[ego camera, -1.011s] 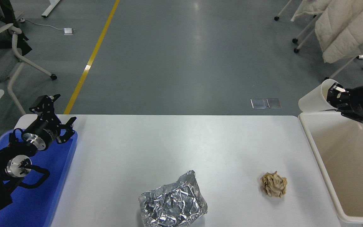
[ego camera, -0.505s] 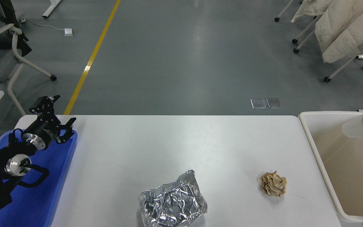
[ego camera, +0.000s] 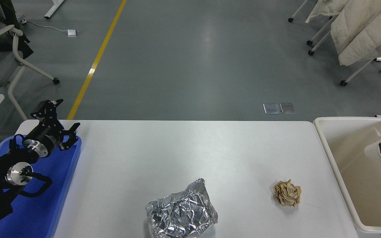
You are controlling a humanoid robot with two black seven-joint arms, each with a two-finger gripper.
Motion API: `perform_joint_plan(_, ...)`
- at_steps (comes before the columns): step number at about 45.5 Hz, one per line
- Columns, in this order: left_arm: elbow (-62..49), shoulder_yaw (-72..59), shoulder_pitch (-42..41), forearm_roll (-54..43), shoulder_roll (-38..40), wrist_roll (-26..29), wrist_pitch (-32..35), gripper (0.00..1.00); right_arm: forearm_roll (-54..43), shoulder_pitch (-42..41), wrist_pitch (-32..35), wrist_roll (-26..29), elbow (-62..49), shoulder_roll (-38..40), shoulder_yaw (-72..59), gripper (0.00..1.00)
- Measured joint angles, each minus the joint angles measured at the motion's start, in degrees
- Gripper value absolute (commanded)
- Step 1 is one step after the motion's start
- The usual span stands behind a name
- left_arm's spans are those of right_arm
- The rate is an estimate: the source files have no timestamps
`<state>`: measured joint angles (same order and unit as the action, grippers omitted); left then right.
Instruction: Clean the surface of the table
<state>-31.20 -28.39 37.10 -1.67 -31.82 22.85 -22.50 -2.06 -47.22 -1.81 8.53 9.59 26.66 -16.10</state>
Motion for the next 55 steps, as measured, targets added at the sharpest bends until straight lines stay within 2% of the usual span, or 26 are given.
perform_joint_plan(16,0.00,0.00,0.00,0.00,0.00,0.00,0.00,1.00,0.09,2.51,-0.23,0.06,-3.92,-3.82,1.21,0.02)
perform_joint_plan(18,0.00,0.00,0.00,0.00,0.00,0.00,0.00,1.00,0.10,2.66,-0.28,0.07,-4.14,-4.00,1.27,0.27)
perform_joint_plan(22,0.00,0.00,0.00,0.00,0.00,0.00,0.00,1.00,0.13,2.87,-0.45,0.17,-4.59,-4.26,1.37,0.96)
perform_joint_plan(23,0.00,0.00,0.00,0.00,0.00,0.00,0.00,1.00,0.14,2.90,-0.55,0.18,-4.73,-4.30,1.40,1.00)
perform_joint_plan(55,0.00,0.00,0.00,0.00,0.00,0.00,0.00,1.00,0.30,1.66,-2.03,0.34,-7.14,-4.68,2.18,1.00)
